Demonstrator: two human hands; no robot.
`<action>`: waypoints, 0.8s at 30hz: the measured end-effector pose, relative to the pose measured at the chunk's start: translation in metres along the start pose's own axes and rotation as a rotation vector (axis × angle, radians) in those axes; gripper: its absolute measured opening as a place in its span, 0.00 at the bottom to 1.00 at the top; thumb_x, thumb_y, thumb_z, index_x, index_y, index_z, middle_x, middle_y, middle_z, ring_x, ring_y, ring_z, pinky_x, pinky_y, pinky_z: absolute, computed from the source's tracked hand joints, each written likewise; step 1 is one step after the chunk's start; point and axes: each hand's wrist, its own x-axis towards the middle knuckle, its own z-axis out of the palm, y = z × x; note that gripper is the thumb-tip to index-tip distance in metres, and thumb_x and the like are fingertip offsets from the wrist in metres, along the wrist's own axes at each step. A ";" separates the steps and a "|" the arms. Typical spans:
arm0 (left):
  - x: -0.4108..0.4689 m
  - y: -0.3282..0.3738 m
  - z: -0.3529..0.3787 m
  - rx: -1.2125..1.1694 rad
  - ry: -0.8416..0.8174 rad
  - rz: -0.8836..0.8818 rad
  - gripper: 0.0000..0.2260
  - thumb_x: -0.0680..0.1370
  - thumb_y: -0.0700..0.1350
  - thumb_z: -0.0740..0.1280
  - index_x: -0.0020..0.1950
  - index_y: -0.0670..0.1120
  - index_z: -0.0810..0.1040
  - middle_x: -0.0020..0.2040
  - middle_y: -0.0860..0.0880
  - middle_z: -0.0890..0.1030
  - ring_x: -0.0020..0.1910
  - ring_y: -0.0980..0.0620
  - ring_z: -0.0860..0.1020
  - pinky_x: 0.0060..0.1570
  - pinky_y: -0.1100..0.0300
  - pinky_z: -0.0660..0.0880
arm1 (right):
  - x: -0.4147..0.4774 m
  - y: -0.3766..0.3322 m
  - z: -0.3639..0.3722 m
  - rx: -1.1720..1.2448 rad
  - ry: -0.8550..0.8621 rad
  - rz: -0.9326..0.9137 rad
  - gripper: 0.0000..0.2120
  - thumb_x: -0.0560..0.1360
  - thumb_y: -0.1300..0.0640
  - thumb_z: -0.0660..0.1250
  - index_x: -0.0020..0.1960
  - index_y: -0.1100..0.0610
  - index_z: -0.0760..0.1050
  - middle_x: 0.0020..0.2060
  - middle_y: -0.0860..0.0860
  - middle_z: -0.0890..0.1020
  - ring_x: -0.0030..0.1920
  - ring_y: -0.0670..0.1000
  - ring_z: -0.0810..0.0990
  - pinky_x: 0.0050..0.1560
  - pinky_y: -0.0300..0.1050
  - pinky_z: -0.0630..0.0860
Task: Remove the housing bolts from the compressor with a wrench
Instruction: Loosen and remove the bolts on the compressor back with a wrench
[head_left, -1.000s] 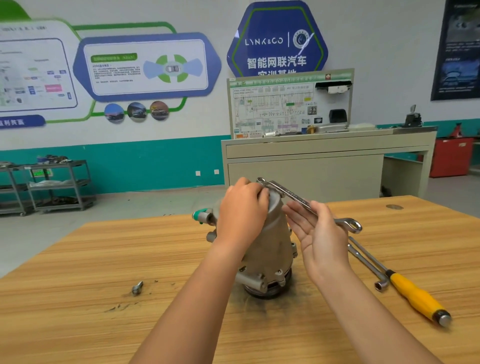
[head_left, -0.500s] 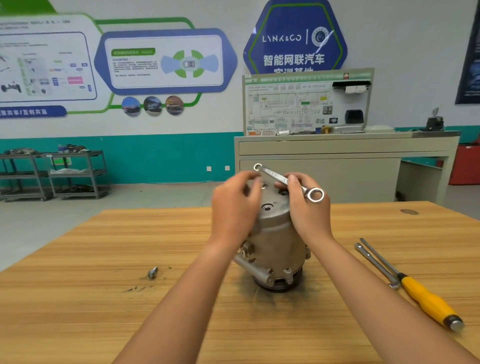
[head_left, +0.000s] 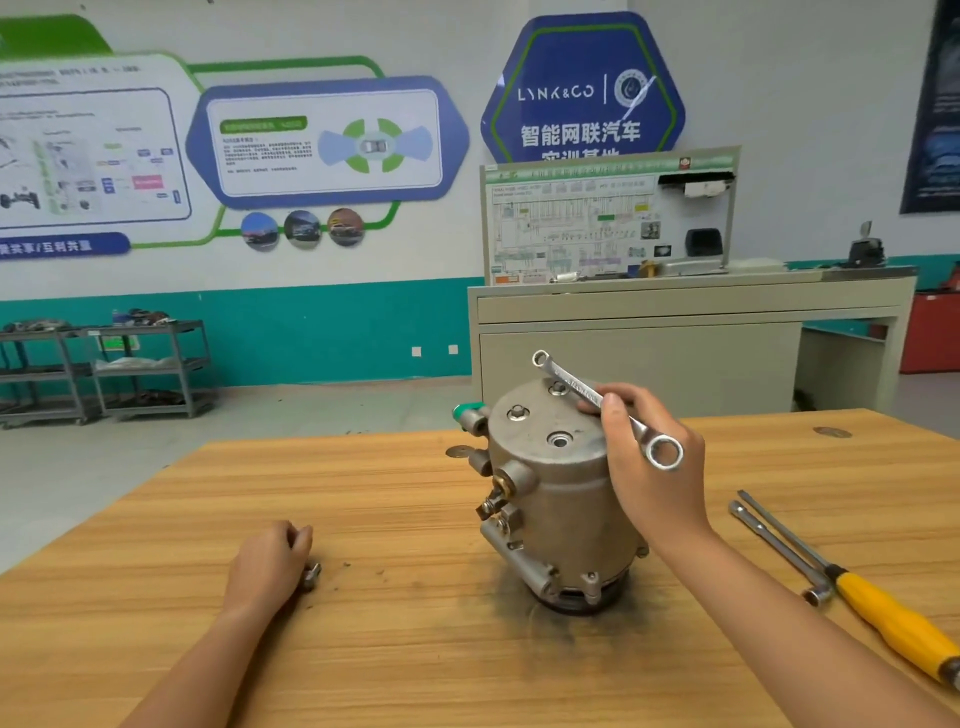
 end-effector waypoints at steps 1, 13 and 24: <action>0.001 -0.001 0.003 0.030 -0.006 0.021 0.15 0.79 0.44 0.62 0.33 0.43 0.70 0.29 0.49 0.71 0.33 0.46 0.70 0.33 0.55 0.60 | 0.000 0.001 -0.001 0.016 0.010 -0.002 0.12 0.75 0.55 0.59 0.48 0.59 0.79 0.38 0.50 0.83 0.38 0.47 0.79 0.36 0.33 0.70; -0.045 0.086 -0.029 -0.591 0.117 0.165 0.11 0.80 0.46 0.61 0.59 0.44 0.77 0.53 0.51 0.77 0.51 0.55 0.73 0.45 0.63 0.67 | -0.004 0.002 -0.006 0.148 0.064 0.057 0.08 0.74 0.56 0.59 0.44 0.53 0.77 0.37 0.36 0.79 0.39 0.32 0.77 0.37 0.24 0.68; -0.145 0.198 -0.018 -1.165 -0.119 0.072 0.16 0.80 0.52 0.58 0.68 0.53 0.68 0.60 0.60 0.71 0.48 0.76 0.70 0.37 0.84 0.63 | 0.031 -0.014 -0.067 0.529 0.019 0.554 0.12 0.77 0.62 0.57 0.38 0.61 0.76 0.30 0.54 0.83 0.36 0.49 0.83 0.38 0.36 0.79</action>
